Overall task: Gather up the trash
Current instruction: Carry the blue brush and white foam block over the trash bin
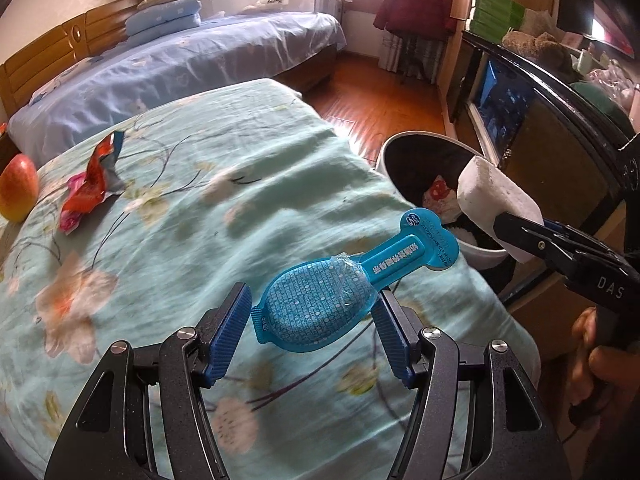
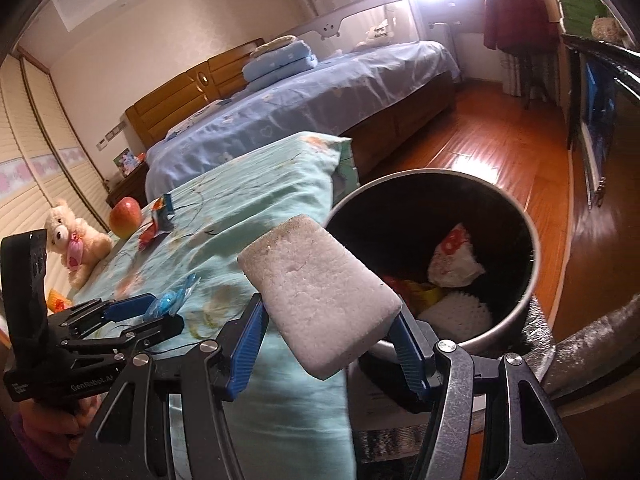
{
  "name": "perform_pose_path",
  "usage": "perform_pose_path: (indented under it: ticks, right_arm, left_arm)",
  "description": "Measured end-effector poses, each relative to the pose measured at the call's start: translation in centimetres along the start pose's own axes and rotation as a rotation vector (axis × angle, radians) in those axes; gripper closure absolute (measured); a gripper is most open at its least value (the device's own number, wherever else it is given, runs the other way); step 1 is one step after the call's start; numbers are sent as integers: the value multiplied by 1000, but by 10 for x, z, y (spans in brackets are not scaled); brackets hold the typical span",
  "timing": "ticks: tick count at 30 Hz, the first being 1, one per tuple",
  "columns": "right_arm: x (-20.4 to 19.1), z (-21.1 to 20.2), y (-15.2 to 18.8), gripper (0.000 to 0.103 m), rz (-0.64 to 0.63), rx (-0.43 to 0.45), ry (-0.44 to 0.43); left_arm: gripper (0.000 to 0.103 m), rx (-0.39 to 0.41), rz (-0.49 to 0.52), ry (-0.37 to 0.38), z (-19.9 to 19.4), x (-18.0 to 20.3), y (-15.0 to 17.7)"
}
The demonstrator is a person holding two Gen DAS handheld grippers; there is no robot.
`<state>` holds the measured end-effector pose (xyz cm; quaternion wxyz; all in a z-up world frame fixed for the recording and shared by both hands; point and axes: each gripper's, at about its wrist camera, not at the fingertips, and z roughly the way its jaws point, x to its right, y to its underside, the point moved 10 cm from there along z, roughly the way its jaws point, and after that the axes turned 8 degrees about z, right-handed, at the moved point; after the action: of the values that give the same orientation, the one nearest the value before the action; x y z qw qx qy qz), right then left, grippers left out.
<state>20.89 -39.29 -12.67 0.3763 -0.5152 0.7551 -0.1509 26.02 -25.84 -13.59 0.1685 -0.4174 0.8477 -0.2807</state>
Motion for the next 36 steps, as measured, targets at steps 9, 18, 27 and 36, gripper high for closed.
perform_pose_path:
  ticks: [9,18,27,36]
  right_arm:
    - [22,-3,-9,42,26,17,39]
    - [37,-5,-21,41,34,34,76]
    - [52,1,-32,41,37,33,108]
    - [68,7,-42,41,51,28,126]
  left_arm:
    - [41,4,39,12,9,22,-22]
    - [41,5,72,16,18,36,-43]
    - [41,-5,97,14,30,45,-57]
    - [41,-20,115,17,43,55,-68]
